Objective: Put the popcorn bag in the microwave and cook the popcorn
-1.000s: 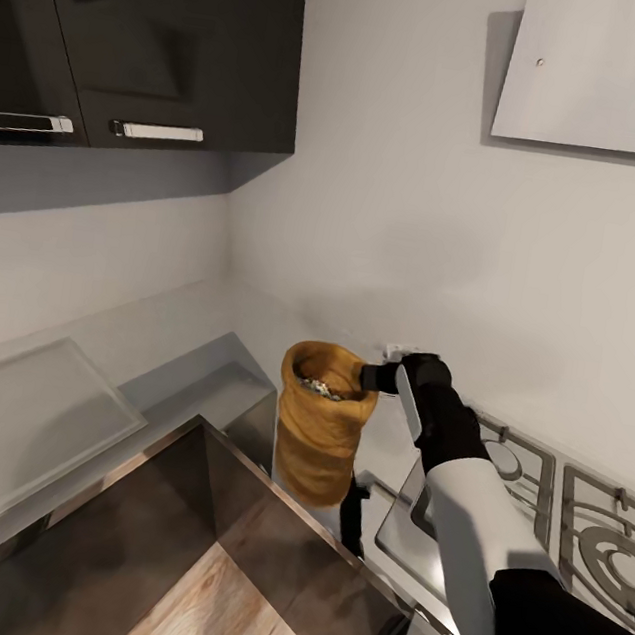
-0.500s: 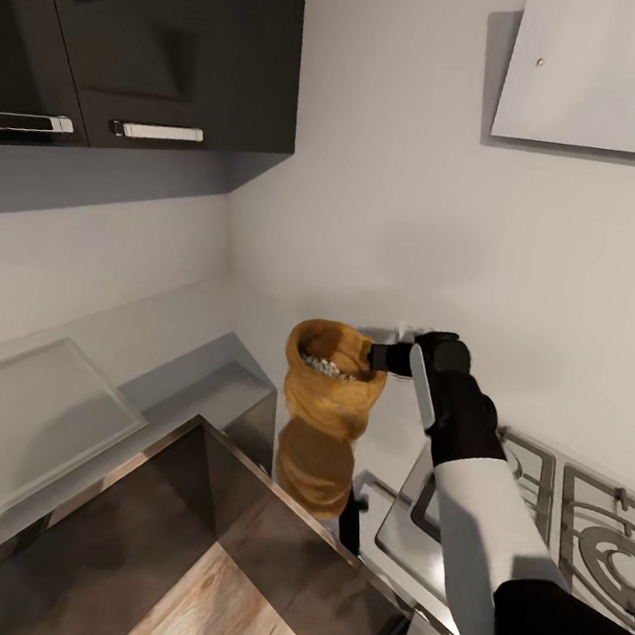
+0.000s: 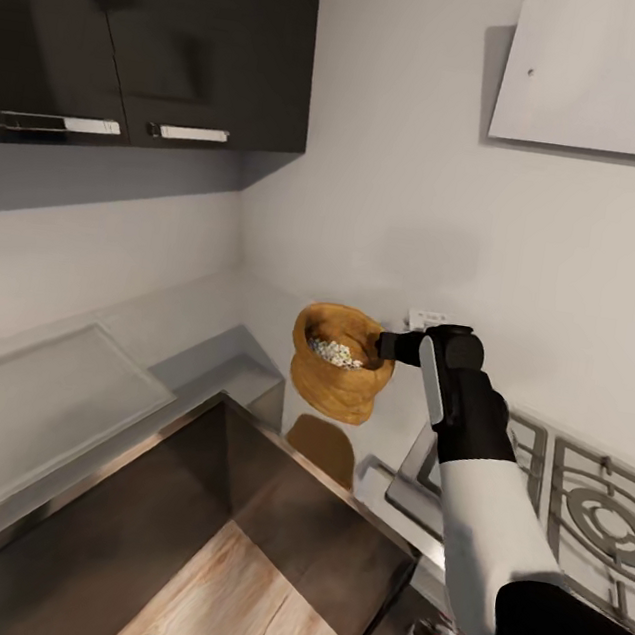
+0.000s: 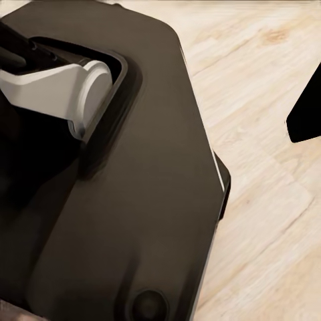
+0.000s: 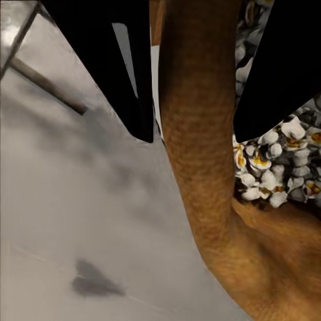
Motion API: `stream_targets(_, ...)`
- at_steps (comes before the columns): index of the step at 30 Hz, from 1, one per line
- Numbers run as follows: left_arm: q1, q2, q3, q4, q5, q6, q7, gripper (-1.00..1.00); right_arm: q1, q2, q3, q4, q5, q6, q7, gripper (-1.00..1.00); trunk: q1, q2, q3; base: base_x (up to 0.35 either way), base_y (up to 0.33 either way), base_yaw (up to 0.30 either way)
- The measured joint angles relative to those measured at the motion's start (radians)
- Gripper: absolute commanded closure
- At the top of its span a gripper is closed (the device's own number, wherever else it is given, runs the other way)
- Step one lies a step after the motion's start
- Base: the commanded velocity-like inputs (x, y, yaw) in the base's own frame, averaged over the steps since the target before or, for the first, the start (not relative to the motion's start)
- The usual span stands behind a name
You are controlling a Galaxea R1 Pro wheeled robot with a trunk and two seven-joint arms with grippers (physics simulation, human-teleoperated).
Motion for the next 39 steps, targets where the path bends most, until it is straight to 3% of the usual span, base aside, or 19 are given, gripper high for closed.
stream_targets(14, 0.0, 0.0, -0.002, 0.003, -0.002, 0.0, 0.0, -1.0, 0.003, 0.001, -0.027, 0.019, -0.003, 0.0, -0.001, 1.0, 0.0, 0.0, 0.0, -0.345, 0.166, 0.0)
stream_targets(21, 0.0, 0.001, -0.002, 0.003, 0.004, -0.001, 0.0, -1.0, 0.08, 0.0, -0.027, 0.006, 0.001, 0.0, 0.0, 1.0, 0.0, 0.0, 0.0, -0.345, 0.138, 0.0)
stream_targets(26, 0.0, 0.001, -0.001, 0.003, 0.007, -0.001, 0.0, -1.0, 0.091, -0.002, -0.028, 0.006, 0.008, 0.0, -0.002, 1.0, 0.0, 0.0, 0.0, -0.335, 0.041, 0.0)
stream_targets(30, 0.0, 0.003, 0.003, 0.002, 0.012, -0.002, 0.001, -1.0, 0.106, -0.002, -0.03, 0.005, 0.008, 0.0, 0.001, 1.0, -0.001, 0.0, 0.003, -0.07, 0.002, -0.08)
stream_targets(34, 0.0, 0.004, 0.004, 0.0, 0.014, -0.003, 0.001, -1.0, 0.107, -0.029, -0.03, 0.003, 0.008, 0.0, 0.001, 1.0, -0.001, 0.0, 0.008, -0.003, 0.0, -0.118)
stream_targets(39, 0.0, 0.004, 0.004, 0.0, 0.012, -0.003, 0.0, -1.0, 0.107, -0.033, -0.03, 0.002, 0.009, 0.0, -0.003, 1.0, -0.001, 0.0, 0.016, 0.0, 0.0, -0.124)
